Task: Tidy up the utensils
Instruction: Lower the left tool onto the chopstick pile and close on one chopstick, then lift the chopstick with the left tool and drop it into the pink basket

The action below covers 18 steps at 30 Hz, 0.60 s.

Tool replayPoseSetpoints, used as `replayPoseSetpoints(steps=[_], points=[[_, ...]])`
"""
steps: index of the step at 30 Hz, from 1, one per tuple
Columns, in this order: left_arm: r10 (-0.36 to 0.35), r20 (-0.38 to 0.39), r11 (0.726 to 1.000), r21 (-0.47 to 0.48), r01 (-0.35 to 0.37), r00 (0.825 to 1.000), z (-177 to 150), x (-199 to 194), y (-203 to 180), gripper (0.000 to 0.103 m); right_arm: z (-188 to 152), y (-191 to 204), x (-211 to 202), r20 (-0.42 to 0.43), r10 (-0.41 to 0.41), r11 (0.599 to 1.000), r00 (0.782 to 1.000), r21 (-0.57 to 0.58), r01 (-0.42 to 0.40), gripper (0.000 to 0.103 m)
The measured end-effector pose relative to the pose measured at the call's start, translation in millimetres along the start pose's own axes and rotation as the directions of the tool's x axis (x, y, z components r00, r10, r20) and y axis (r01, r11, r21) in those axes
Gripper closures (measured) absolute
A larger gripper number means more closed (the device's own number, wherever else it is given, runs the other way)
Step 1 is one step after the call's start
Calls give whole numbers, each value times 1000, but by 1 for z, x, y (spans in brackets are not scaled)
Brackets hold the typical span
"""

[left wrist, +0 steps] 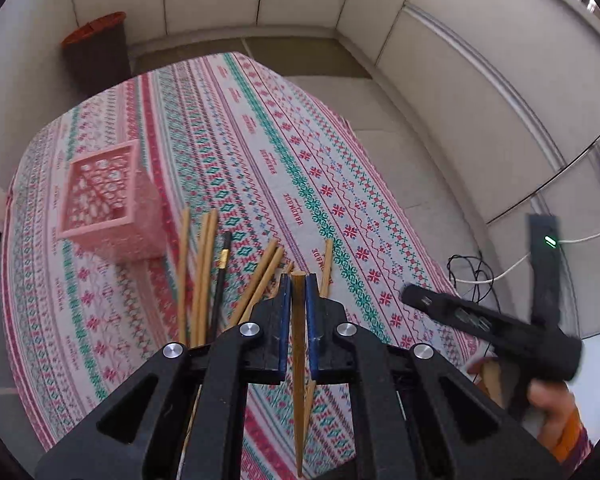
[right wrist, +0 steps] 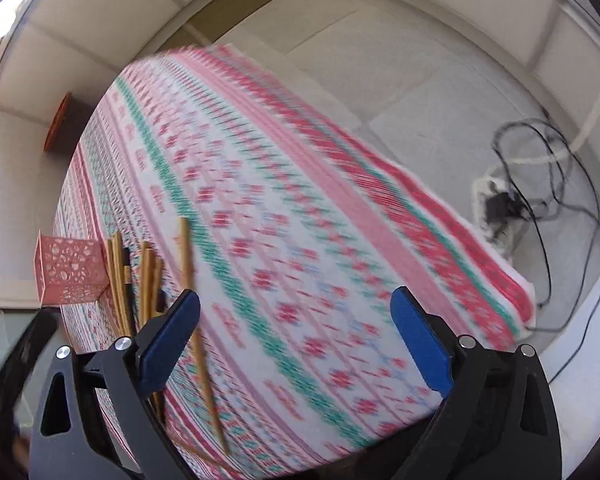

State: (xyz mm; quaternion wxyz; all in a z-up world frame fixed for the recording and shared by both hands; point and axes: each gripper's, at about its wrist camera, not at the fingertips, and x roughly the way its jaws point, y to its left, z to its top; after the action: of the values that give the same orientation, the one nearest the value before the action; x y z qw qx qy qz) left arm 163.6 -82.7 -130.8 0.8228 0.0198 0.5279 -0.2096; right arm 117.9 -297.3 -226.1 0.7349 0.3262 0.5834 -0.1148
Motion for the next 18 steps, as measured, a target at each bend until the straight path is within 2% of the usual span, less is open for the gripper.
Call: replayPoseSetpoints(steps=[5,9,10,11,12,13,14,18], points=[[3,170,1000,-25,2,985,-35,-76,30,96,11,67,36,-24,-146,983,989,-114,143,28],[-6,222,998,-55,18,975,-51,-103,52,96,12,91,61,-50,-225,968,973,-122,217,35],[-6,235,997,-69,23,972,-54,-107,58,96,13,96,62,-31,-250,963,968,-117,244,37],[-7,246,996,-85,29,969,-57,-111,64,96,14,98,63,-26,-261,960,965,-114,257,52],[-8,255,994,-100,35,967,-61,-118,70,96,15,101,63,-15,-269,958,963,-107,266,76],[-6,269,992,-116,39,963,-63,-124,76,96,16,101,62,-10,-266,960,964,-92,264,88],[-4,280,991,-126,41,960,-63,-128,80,96,17,99,62,-25,-248,967,968,-73,245,95],[-6,309,989,-140,52,951,-69,-137,87,96,20,85,55,-34,-158,987,987,-13,157,96]])
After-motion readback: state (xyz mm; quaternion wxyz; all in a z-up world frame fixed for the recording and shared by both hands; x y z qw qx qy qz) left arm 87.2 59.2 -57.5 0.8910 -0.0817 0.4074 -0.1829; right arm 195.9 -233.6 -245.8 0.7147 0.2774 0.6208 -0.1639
